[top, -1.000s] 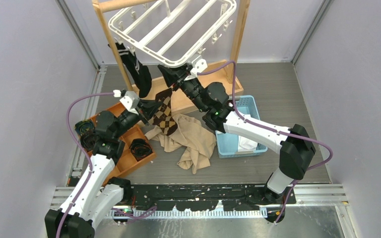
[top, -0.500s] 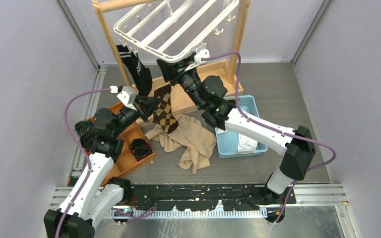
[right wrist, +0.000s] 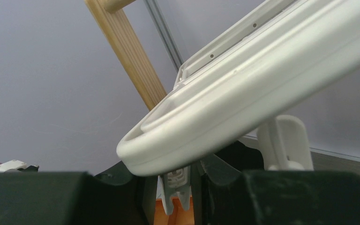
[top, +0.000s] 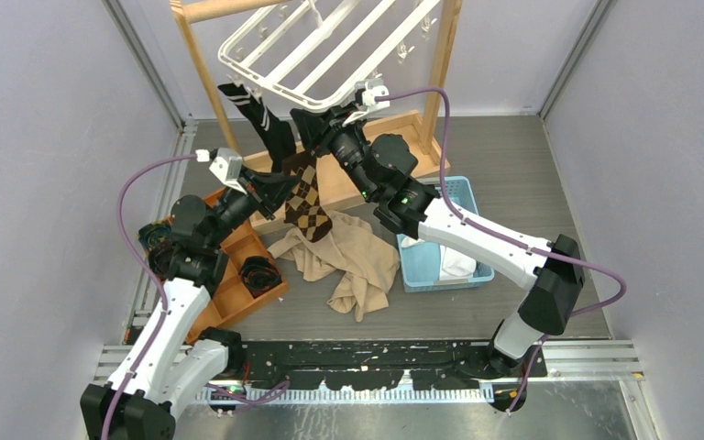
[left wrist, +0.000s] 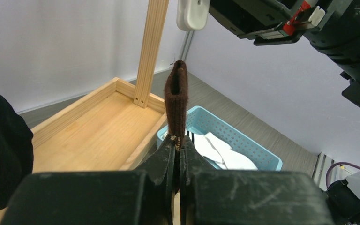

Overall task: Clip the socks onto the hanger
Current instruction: Open the clamp at the hanger.

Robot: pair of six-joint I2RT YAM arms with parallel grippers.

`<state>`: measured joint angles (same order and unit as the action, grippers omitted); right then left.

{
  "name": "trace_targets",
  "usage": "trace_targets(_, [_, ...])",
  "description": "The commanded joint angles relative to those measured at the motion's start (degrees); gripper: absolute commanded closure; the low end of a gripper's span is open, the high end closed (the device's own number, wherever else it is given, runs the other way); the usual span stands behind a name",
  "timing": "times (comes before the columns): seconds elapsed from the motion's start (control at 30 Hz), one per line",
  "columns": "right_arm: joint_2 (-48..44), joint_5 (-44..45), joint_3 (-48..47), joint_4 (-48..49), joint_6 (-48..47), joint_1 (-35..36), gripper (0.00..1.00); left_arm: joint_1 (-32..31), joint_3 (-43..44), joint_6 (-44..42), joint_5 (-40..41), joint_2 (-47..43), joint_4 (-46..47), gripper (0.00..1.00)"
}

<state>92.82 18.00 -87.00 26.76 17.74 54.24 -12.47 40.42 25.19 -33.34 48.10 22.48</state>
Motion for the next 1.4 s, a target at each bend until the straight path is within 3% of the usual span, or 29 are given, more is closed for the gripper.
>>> trace_targets(0.0, [-2.91, 3.36, -1.86, -0.79, 1.82, -0.57, 0.99, 0.33, 3.35, 2.11, 2.10, -0.38, 1.25, 1.00])
trace_targets(0.2, [-2.90, 3.32, -2.03, -1.06, 1.77, -0.54, 0.99, 0.33, 3.77, 0.22, 4.98, -1.59, -3.13, 1.00])
trace_targets(0.5, [-3.33, 0.52, -0.71, 0.77, 0.99, -0.54, 0.99, 4.06, 7.01, -0.55, -15.62, 0.88, -2.45, 1.00])
trace_targets(0.67, [-3.91, -0.69, 0.32, 1.87, 0.63, -0.53, 0.99, 5.41, 7.78, 0.34, -22.19, 4.31, 1.25, 1.00])
trace_targets(1.03, [-4.90, -4.29, 2.03, 3.77, -0.12, -0.62, 0.99, 9.69, 12.87, 16.15, -37.12, 16.90, 22.65, 1.00])
trace_targets(1.1, [-5.04, -4.89, 2.47, 4.24, -0.08, -0.71, 0.99, 10.29, 13.37, 23.14, -38.30, 20.44, 31.50, 1.00])
trace_targets(1.23, [-5.26, -5.64, 3.01, 4.72, 0.26, -1.13, 0.99, 11.65, 16.19, 43.97, -39.70, 28.83, 58.05, 1.00])
trace_targets(1.37, [-5.36, -6.20, 3.21, 5.29, 0.57, -1.30, 0.99, 11.85, 19.24, 50.77, -41.18, 33.08, 59.48, 1.00])
